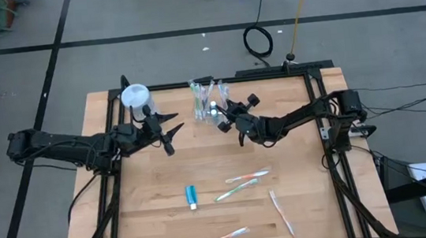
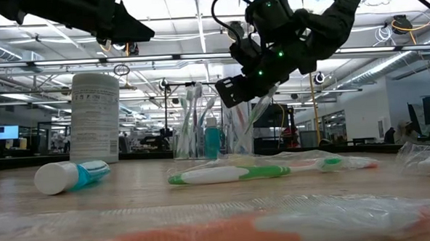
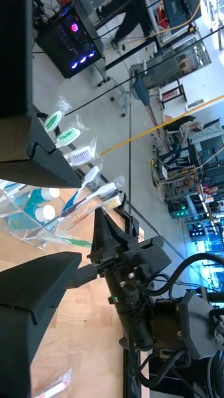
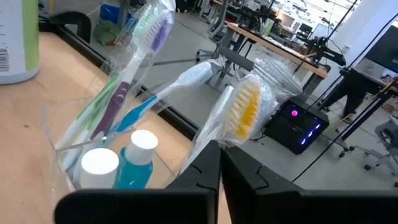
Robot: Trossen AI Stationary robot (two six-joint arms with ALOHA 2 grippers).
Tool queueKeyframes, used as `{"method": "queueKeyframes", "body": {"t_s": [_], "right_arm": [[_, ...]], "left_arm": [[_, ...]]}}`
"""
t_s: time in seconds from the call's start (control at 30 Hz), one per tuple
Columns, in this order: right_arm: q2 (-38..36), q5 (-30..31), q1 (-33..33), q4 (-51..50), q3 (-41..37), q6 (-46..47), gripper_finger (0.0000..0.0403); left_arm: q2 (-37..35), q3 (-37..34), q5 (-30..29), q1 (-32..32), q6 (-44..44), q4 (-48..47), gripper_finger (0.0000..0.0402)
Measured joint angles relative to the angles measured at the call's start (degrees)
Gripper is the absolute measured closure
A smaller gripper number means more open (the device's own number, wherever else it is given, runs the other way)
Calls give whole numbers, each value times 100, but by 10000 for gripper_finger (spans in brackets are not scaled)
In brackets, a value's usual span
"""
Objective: Pick & Place toothbrushing station
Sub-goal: Put the orange toothbrush into the transparent organizer
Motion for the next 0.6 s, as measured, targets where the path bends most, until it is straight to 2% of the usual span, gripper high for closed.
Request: {"method": "queueKeyframes", "body": {"t_s": [0.23, 0.6], "right_arm": [[0, 2, -15, 319, 0, -337, 366], [-217, 7, 135, 368, 0, -463, 286]], "left_arm": [[0, 0, 0, 0, -15, 0, 218], [0, 0, 0, 0, -78, -1, 218]]}}
